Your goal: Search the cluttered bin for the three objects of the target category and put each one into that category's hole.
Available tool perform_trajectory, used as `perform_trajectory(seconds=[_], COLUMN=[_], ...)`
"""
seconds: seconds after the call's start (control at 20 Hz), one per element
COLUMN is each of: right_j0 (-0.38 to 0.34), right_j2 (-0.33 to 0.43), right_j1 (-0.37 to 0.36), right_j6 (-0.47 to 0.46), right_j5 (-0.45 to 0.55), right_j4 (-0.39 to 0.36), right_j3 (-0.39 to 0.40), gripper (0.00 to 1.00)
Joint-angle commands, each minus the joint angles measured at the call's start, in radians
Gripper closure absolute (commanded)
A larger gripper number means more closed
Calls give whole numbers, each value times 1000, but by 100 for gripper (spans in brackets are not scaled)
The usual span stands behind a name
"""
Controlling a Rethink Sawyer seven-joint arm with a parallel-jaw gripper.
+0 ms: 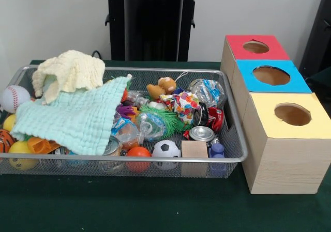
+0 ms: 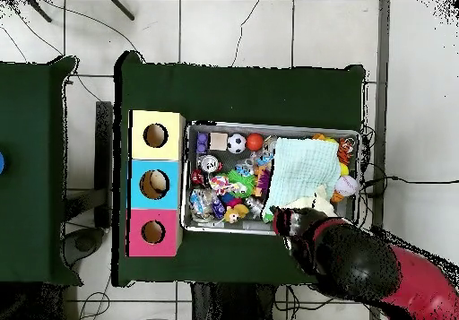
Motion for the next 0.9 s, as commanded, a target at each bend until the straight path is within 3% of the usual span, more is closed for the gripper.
perform_trajectory(seconds=[0.05,0.9], right_j0=[119,350], right_j2=[-109,-324], right_j1=[115,397], right_j6=[188,211], right_j5=[5,-201], right_j4=[-113,-158], right_j3=[-145,-303], gripper=[0,0])
